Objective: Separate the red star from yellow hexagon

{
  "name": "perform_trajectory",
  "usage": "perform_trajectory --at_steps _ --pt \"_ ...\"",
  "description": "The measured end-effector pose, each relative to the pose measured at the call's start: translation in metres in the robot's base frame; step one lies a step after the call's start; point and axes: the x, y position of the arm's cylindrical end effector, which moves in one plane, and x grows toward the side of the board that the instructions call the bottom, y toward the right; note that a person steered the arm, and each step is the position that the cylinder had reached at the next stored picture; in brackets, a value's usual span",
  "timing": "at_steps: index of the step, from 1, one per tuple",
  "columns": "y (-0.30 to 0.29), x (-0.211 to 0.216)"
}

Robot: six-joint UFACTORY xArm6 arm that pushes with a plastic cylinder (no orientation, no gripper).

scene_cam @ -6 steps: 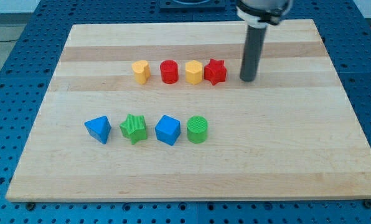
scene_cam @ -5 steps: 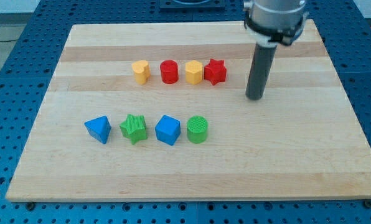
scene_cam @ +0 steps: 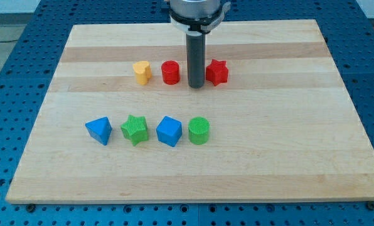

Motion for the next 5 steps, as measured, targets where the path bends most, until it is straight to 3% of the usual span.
perform_trajectory --at_steps 3,5 --pt "0.04 -0.05" --pt "0.091 -0.05"
